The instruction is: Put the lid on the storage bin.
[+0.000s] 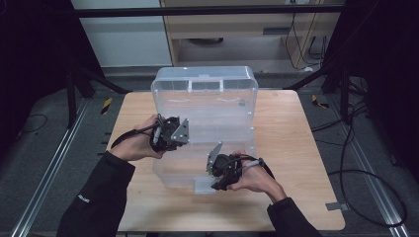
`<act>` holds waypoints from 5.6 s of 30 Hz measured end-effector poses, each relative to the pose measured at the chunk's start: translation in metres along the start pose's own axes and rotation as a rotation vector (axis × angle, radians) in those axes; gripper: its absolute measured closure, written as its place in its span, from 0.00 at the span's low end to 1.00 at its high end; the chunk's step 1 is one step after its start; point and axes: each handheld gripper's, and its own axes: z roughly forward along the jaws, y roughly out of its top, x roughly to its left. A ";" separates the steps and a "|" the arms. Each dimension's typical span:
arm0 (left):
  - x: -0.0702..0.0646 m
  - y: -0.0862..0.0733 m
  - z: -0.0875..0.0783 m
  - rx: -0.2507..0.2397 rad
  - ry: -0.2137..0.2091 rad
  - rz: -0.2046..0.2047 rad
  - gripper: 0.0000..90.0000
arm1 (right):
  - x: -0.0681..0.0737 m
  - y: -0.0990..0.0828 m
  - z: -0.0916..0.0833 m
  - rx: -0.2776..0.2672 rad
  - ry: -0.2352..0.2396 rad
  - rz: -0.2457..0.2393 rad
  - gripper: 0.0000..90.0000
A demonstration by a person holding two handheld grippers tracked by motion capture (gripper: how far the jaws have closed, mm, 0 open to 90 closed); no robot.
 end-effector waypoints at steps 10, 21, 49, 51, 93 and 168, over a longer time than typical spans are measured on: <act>-0.006 0.000 0.000 0.010 -0.002 -0.003 0.96 | 0.001 0.000 0.000 -0.003 -0.012 -0.003 0.69; -0.015 -0.001 0.002 0.007 -0.019 -0.008 0.96 | 0.003 -0.001 0.000 -0.010 -0.019 0.009 0.68; -0.015 0.000 0.002 0.017 -0.011 -0.040 0.93 | 0.012 -0.029 -0.074 -0.305 -0.105 0.122 0.83; -0.015 0.000 0.002 0.016 -0.011 -0.043 0.93 | 0.011 -0.032 -0.079 -0.319 -0.117 0.136 0.85; -0.019 0.000 0.003 0.028 -0.013 -0.041 0.93 | -0.043 -0.068 -0.129 -0.703 -0.439 0.516 1.00; -0.016 -0.101 -0.026 -0.254 0.187 -0.629 0.99 | -0.038 -0.090 -0.124 -0.674 -0.465 0.565 1.00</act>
